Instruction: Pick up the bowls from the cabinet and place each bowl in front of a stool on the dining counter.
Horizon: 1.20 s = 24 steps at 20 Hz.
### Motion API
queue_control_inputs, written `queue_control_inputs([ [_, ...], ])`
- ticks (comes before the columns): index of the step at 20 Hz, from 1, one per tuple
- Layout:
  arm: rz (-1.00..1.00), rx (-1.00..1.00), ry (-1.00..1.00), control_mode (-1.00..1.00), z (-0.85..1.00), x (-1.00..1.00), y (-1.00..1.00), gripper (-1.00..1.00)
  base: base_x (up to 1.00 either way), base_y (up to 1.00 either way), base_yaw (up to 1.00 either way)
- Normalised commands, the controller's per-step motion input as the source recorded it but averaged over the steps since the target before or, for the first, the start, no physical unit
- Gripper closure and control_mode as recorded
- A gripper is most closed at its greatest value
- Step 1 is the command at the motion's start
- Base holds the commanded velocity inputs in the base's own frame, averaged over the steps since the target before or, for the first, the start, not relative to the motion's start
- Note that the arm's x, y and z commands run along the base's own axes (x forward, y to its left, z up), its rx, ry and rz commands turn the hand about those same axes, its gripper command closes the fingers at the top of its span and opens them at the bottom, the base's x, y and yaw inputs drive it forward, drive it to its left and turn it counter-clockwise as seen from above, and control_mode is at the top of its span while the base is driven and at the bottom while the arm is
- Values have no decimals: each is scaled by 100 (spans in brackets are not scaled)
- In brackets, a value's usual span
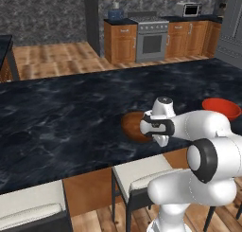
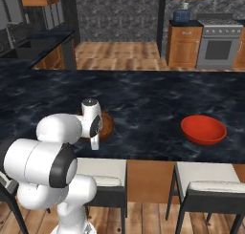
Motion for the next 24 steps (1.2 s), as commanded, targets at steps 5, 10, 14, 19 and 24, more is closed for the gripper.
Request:
queue_control_inputs([
  [5,0,0,0,-100,0,0,1,100,0,0,0],
  [10,0,0,0,-100,0,0,5,-100,0,0,0],
  [14,0,0,0,-100,0,0,0,-100,0,0,0],
  [19,0,-1,0,-100,6,0,0,-100,0,0,0],
  [24,1,-7,-1,-100,52,-23,0,-100,0,0,0],
])
